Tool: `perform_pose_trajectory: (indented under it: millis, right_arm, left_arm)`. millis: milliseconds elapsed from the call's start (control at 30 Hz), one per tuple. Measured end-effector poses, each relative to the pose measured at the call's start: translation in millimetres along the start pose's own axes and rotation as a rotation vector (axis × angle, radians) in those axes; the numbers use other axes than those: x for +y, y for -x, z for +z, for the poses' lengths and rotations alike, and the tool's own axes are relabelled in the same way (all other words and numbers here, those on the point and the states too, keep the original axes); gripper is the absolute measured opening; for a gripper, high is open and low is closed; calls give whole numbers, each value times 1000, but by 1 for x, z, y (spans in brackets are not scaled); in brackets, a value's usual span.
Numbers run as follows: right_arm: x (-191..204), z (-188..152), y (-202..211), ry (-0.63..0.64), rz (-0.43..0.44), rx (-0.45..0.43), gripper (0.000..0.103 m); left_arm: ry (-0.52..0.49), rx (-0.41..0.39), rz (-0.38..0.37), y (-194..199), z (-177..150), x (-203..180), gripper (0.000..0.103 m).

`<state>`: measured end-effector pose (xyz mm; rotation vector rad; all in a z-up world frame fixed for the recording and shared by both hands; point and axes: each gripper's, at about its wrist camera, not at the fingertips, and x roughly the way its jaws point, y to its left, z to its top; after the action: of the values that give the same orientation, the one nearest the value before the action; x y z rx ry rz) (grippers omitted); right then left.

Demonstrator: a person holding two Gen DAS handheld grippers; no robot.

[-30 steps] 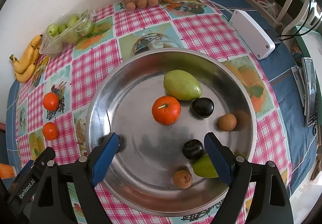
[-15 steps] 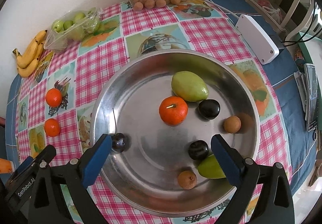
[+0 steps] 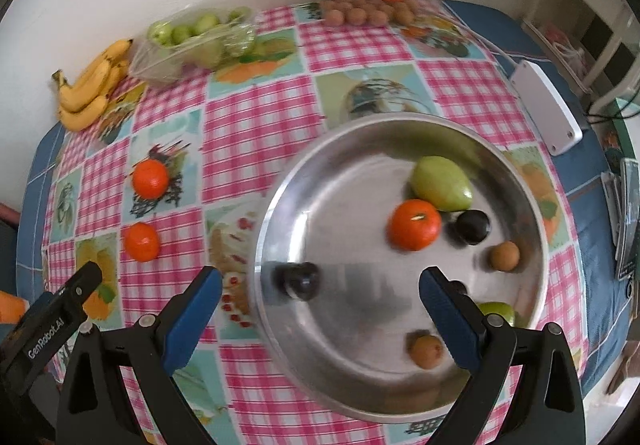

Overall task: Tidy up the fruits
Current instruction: 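Withdraw both grippers from the bowl toward the two tangerines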

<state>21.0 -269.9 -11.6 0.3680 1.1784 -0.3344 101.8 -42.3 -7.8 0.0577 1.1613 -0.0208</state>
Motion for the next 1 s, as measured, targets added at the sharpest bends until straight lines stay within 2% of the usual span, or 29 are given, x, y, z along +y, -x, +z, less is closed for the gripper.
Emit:
perform_pose_trajectory:
  millis: [200,333,600,1000]
  right_arm:
    - [31,-2,-3,51,16,2,99]
    - [51,-4,-5,93,18,2,99]
    - [88,-5,-5,158,27,-19,99]
    - [114,-4,-16,196,79,-17,99]
  left_arm:
    - [45,-8,52,-2,6,23,103]
    - [82,4,49,-5,7,37,103]
    - [124,-17,103,-4,9,61,103]
    - [180,12,73,-12,13,87,103]
